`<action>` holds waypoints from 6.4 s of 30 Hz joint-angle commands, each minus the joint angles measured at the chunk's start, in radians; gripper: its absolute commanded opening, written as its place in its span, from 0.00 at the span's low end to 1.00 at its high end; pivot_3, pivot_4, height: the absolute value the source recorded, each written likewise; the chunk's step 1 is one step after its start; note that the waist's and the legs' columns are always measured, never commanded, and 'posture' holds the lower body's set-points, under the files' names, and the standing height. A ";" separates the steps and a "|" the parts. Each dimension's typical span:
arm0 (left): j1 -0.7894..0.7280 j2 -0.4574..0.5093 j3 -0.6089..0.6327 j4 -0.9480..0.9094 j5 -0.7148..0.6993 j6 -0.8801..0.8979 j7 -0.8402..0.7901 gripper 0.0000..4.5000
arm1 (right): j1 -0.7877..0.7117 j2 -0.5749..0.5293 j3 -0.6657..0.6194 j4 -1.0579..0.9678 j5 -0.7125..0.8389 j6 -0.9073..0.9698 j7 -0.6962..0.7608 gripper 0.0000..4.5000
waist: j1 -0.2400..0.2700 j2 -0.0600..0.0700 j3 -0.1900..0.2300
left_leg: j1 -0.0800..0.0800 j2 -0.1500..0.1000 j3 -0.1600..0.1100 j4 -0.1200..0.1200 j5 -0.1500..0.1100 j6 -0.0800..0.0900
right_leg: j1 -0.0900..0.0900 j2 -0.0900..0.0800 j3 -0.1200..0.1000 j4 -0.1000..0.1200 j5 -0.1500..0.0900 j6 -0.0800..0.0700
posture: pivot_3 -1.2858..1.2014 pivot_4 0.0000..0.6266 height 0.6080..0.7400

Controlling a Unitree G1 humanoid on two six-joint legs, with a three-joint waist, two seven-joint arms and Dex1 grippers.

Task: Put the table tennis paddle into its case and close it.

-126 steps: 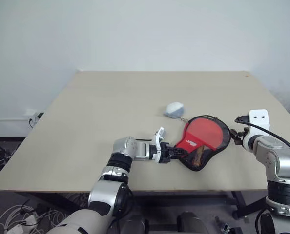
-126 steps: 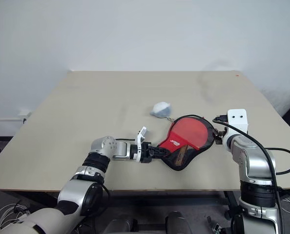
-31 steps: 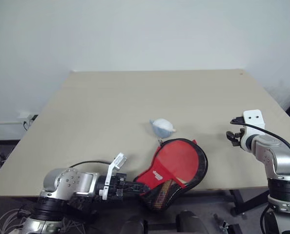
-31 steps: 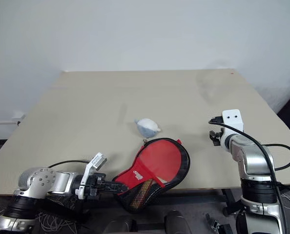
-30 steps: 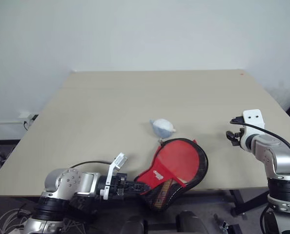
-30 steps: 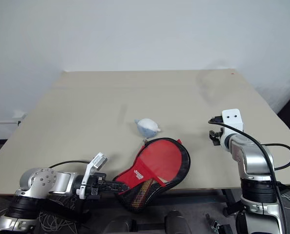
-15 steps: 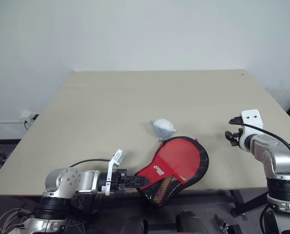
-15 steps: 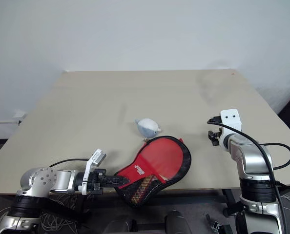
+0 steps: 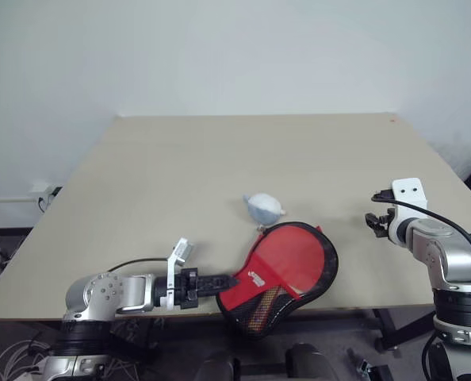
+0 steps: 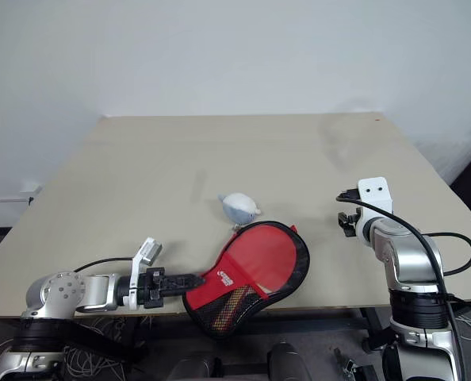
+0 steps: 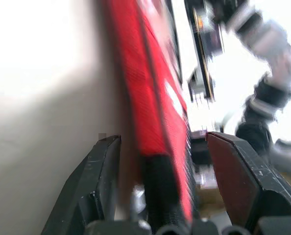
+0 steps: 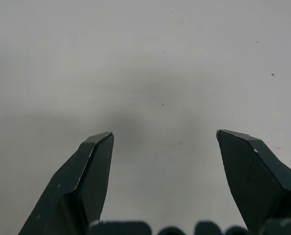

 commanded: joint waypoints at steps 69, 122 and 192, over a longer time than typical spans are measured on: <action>-0.390 -0.340 -0.496 0.213 0.784 -1.172 -0.288 0.20 | -0.089 0.036 0.001 0.058 -0.021 -0.082 -0.021 0.81 | 0.002 0.001 -0.001 | -0.002 0.000 0.000 0.000 0.002 0.001 | 0.005 0.001 0.001 -0.009 0.004 0.002 | 0.52 0.00 1.00; -0.356 -0.318 -0.520 0.348 0.914 -1.237 -0.235 0.00 | -0.319 0.115 0.085 0.353 0.223 -0.207 0.413 1.00 | 0.000 0.002 -0.002 | 0.000 0.000 -0.001 0.002 0.002 0.001 | 0.007 0.001 0.000 -0.006 0.005 0.002 | 0.52 0.00 1.00; -0.346 -0.322 -0.527 0.337 0.914 -1.205 -0.238 0.00 | -0.544 0.324 0.208 0.982 -0.004 -0.577 0.531 0.09 | -0.006 0.004 -0.002 | 0.002 0.000 -0.003 0.007 0.002 0.001 | 0.005 0.002 -0.001 0.005 0.005 0.002 | 0.52 0.00 1.00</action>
